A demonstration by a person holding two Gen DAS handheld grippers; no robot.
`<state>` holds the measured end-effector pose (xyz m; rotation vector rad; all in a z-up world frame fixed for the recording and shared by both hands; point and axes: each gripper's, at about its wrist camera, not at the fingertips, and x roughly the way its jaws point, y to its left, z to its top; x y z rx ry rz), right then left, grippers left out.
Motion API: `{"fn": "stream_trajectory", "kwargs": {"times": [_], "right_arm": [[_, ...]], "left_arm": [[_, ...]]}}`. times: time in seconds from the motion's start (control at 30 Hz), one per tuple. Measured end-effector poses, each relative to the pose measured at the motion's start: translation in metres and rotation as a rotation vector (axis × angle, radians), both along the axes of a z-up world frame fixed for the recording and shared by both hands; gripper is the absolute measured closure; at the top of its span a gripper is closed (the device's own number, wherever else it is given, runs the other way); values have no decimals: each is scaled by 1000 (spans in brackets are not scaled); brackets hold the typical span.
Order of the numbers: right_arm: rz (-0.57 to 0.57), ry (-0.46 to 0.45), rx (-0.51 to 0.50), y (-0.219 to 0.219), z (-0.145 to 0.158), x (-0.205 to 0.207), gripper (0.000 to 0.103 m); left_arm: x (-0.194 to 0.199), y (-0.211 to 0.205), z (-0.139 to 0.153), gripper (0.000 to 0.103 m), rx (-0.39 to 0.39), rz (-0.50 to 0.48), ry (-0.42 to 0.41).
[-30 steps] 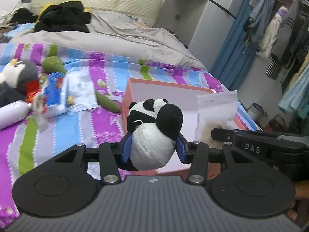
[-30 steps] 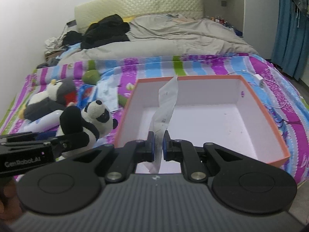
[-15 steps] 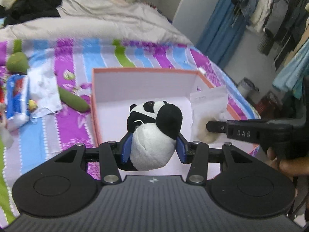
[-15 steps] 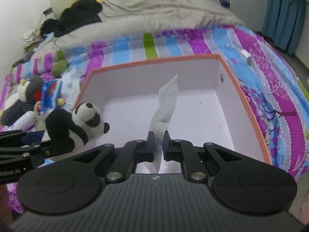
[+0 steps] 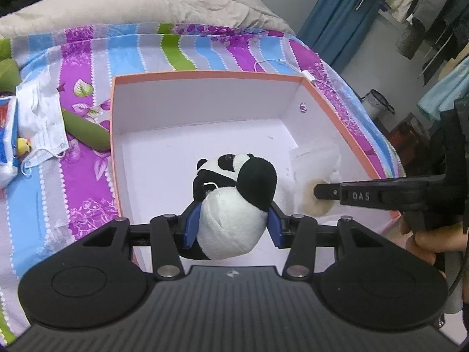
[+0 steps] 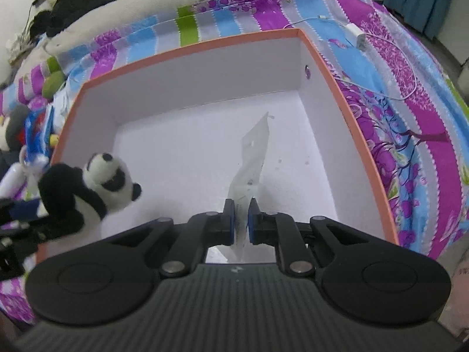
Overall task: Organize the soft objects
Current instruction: 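Lower both held items into the orange box and open both grippers, then withdraw both tools from the box back toward the items on the bed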
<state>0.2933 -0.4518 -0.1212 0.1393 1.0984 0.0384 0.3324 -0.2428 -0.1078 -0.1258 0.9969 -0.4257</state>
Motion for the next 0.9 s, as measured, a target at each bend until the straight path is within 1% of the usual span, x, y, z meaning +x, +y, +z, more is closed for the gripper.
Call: {"fn": "stream_trajectory", "kwargs": {"times": [0.1, 0.17, 0.2, 0.23, 0.3, 0.33, 0.5, 0.6, 0.73, 0.9], "right_arm": [[9, -6, -9, -2, 1, -4, 89], [27, -21, -27, -1, 3, -7, 87], [32, -28, -43, -1, 4, -8, 79], [35, -35, -54, 0, 5, -11, 66], [39, -58, -46, -2, 8, -15, 53], [44, -70, -41, -1, 10, -18, 51], [58, -119, -35, 4, 18, -35, 51], [62, -154, -2, 9, 24, -47, 51], [92, -216, 6, 22, 32, -67, 51], [129, -300, 33, 41, 42, -93, 51]], "left_arm": [[-3, -2, 4, 49, -7, -12, -8], [-5, -1, 7, 45, -28, -11, -15], [-8, 1, 10, 40, -47, -6, -33], [-11, 2, 13, 37, -63, -1, -49], [-16, 5, 17, 37, -71, 9, -66], [-20, 7, 20, 37, -71, 15, -75], [-41, 17, 29, 37, -56, 39, -131], [-58, 25, 34, 37, -42, 52, -176], [-80, 34, 40, 37, -28, 57, -234], [-102, 47, 46, 37, -39, 80, -269]]}}
